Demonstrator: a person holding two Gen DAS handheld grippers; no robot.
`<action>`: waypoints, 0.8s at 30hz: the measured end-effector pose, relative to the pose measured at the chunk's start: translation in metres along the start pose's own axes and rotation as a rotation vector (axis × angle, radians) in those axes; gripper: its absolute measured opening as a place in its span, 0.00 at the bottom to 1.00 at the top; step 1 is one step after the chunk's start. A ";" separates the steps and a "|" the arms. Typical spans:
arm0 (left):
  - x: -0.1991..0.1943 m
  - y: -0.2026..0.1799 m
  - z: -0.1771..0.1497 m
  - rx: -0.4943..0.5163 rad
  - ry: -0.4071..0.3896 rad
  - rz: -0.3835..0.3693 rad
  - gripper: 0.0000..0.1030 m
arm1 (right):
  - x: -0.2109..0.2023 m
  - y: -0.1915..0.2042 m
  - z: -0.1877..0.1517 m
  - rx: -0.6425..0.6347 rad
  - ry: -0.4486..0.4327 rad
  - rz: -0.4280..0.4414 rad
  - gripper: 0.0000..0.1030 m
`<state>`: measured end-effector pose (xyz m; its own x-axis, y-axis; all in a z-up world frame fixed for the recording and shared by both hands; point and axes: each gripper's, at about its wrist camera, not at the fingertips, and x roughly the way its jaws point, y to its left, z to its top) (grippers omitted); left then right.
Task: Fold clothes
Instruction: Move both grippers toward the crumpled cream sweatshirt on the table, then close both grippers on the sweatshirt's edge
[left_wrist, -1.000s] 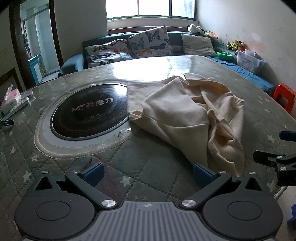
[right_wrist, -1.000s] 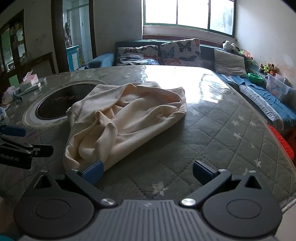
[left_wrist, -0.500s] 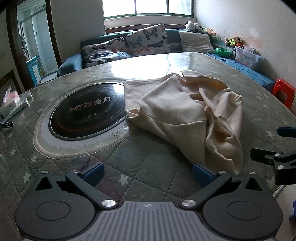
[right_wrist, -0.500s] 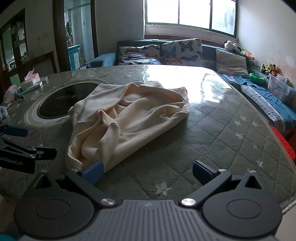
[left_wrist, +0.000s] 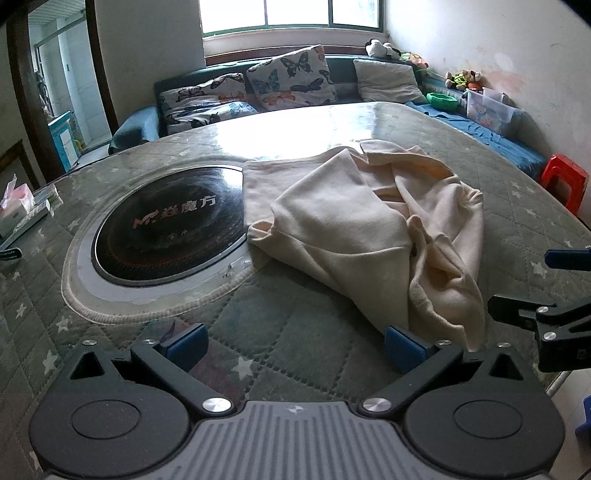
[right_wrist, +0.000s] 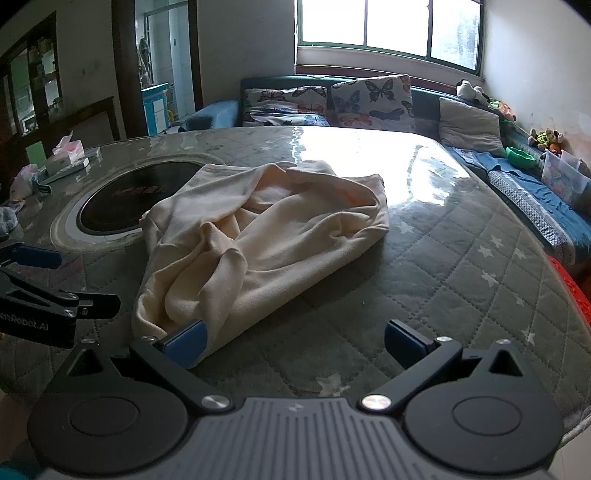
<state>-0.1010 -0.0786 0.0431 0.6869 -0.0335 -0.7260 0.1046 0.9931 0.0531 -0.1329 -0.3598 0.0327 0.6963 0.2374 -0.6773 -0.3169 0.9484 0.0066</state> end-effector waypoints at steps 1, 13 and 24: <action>0.000 0.000 0.002 0.001 -0.003 0.001 1.00 | 0.000 0.000 0.001 -0.001 -0.001 -0.001 1.00; 0.001 0.007 0.040 0.009 -0.077 -0.017 1.00 | 0.012 -0.014 0.032 -0.016 -0.018 -0.015 0.94; 0.049 -0.001 0.101 0.086 -0.122 -0.071 0.84 | 0.062 -0.045 0.091 -0.008 0.010 -0.026 0.68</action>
<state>0.0049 -0.0924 0.0768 0.7570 -0.1220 -0.6419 0.2137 0.9746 0.0667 -0.0165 -0.3685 0.0576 0.6978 0.2106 -0.6846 -0.3041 0.9525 -0.0169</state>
